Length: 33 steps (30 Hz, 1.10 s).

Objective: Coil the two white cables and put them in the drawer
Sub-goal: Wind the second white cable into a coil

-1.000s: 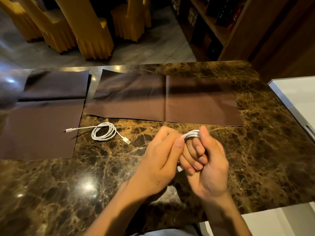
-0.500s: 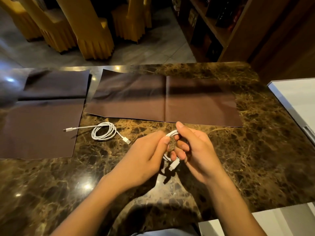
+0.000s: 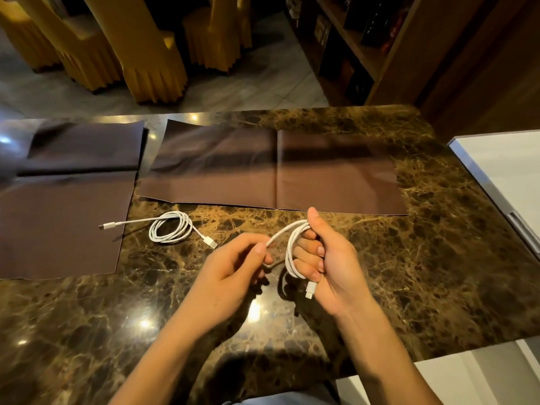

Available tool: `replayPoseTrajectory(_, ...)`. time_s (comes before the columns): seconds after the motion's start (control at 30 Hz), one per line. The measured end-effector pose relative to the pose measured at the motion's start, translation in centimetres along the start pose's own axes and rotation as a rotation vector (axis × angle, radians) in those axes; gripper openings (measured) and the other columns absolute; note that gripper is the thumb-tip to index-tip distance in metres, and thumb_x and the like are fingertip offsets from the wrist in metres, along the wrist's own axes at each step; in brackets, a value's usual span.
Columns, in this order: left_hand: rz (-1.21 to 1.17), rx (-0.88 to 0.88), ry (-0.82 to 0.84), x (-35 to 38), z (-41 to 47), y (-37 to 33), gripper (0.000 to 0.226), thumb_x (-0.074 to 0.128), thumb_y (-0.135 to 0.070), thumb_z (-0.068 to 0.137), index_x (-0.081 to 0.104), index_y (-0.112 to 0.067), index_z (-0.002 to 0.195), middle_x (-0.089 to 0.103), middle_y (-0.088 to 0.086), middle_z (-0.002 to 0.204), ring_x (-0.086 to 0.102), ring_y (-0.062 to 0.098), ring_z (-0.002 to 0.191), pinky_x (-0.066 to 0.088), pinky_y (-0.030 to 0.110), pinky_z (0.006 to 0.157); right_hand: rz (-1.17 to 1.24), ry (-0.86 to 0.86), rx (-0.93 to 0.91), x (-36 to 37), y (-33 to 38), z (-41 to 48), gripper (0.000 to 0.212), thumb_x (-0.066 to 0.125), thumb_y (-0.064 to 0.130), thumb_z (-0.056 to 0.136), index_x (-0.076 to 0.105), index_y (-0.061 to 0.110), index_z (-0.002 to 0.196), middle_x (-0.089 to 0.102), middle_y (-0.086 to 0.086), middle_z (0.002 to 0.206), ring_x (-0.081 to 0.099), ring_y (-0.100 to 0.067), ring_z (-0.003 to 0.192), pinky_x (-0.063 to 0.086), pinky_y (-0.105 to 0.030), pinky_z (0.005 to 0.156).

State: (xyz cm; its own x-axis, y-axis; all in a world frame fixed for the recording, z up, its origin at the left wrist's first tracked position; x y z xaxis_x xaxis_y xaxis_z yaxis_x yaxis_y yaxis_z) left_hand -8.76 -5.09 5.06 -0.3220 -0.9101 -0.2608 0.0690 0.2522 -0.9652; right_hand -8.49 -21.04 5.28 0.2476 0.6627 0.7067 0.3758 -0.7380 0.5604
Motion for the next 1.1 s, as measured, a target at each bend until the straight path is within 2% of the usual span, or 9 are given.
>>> replayPoseTrajectory(0.1,0.244,0.019,0.007,-0.7,-1.3,0.6,0.021,0.058,-0.025,0.098,0.074,-0.031,0.111,0.069,-0.016,0.095,0.066,0.007,0.093,0.053,0.026,0.083,-0.113,-0.061,-0.065,-0.7,0.6,-0.2,0.037,0.063,0.036,0.089,0.044,0.013,0.066,0.029,0.004,0.049,0.022,-0.005,0.032,0.017,-0.019,0.031)
replayPoseTrajectory(0.2,0.317,-0.026,0.058,-0.2,-1.4,1.1,0.021,0.062,-0.029,0.095,0.075,-0.035,0.110,0.070,-0.021,0.092,0.066,0.003,0.090,0.055,0.027,0.084,-0.164,-0.043,-0.062,-0.5,0.0,-0.4,0.038,0.060,0.035,0.093,0.045,0.012,0.066,0.030,0.004,0.048,0.023,-0.005,0.033,0.015,-0.021,0.034)
replayPoseTrajectory(0.4,-0.464,-0.303,-0.184,0.4,0.2,0.9,0.018,0.061,-0.006,0.096,0.078,-0.006,0.104,0.077,0.022,0.095,0.073,0.041,0.093,0.061,0.049,0.086,-0.395,0.004,-0.075,0.8,-1.4,-0.7,0.047,0.052,0.036,0.101,0.055,0.020,0.056,0.032,0.002,0.052,0.023,-0.008,0.038,0.012,-0.027,0.039)
replayPoseTrajectory(0.53,-0.670,-0.401,-0.148,1.8,0.3,1.1,0.018,0.063,-0.005,0.094,0.077,0.001,0.103,0.075,0.029,0.100,0.071,0.038,0.090,0.061,0.045,0.085,-0.539,-0.021,-0.153,0.9,-1.2,-0.7,0.046,0.047,0.034,0.104,0.058,0.021,0.061,0.037,0.001,0.054,0.029,-0.009,0.040,0.021,-0.022,0.037)
replayPoseTrajectory(0.67,-0.653,-0.373,-0.076,3.2,-0.3,1.0,0.022,0.057,-0.009,0.097,0.077,-0.001,0.103,0.075,0.015,0.086,0.067,0.012,0.067,0.052,0.020,0.058,-0.554,-0.034,-0.173,0.4,-1.3,-0.6,0.042,0.046,0.032,0.105,0.052,0.010,0.070,0.046,0.000,0.050,0.040,-0.008,0.036,0.033,-0.017,0.034)
replayPoseTrajectory(0.77,-0.681,-0.389,-0.052,3.8,-1.0,1.4,0.030,0.053,-0.021,0.101,0.072,0.000,0.095,0.068,0.006,0.078,0.057,0.011,0.064,0.043,0.025,0.056,-0.663,-0.038,-0.215,-0.1,-1.9,-0.1,0.043,0.047,0.036,0.105,0.056,0.011,0.071,0.051,-0.011,0.056,0.048,-0.018,0.043,0.039,-0.023,0.040)
replayPoseTrajectory(0.87,-0.586,-0.303,-0.023,3.7,-1.3,1.2,0.015,0.061,-0.015,0.097,0.071,-0.006,0.103,0.072,0.013,0.087,0.065,0.025,0.076,0.056,0.039,0.070,-0.742,-0.079,-0.260,-0.4,-2.2,0.1,0.043,0.048,0.037,0.104,0.058,0.011,0.072,0.054,-0.006,0.059,0.050,-0.014,0.049,0.040,-0.022,0.044)
replayPoseTrajectory(0.97,-0.284,-0.198,-0.051,2.9,-1.2,0.6,0.025,0.063,-0.002,0.095,0.074,-0.016,0.114,0.078,0.004,0.087,0.071,0.009,0.077,0.056,0.021,0.071,-0.661,-0.100,-0.224,-0.3,-2.3,0.1,0.044,0.047,0.035,0.105,0.056,0.012,0.069,0.053,0.001,0.054,0.051,-0.010,0.045,0.041,-0.019,0.042)
replayPoseTrajectory(1.1,0.219,-0.076,-0.131,1.6,-1.5,-0.3,0.021,0.063,-0.029,0.097,0.075,-0.039,0.111,0.077,-0.012,0.079,0.071,0.008,0.073,0.055,0.019,0.065,-0.559,-0.182,-0.150,-0.4,-2.1,0.3,0.059,0.037,0.056,0.101,0.046,0.021,0.054,0.033,0.006,0.046,0.026,-0.010,0.040,0.020,-0.027,0.041)
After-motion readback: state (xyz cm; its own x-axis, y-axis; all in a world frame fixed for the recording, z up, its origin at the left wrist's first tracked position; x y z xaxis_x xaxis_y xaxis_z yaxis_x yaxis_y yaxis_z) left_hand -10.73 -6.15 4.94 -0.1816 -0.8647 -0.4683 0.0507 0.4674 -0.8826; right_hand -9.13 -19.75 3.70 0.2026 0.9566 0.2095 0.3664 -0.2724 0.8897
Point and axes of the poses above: each hand's wrist, its own z-axis towards the middle knuckle, its own x-axis out of the palm, y = z × x, the point moved 4 cm from there along z, towards the middle knuckle
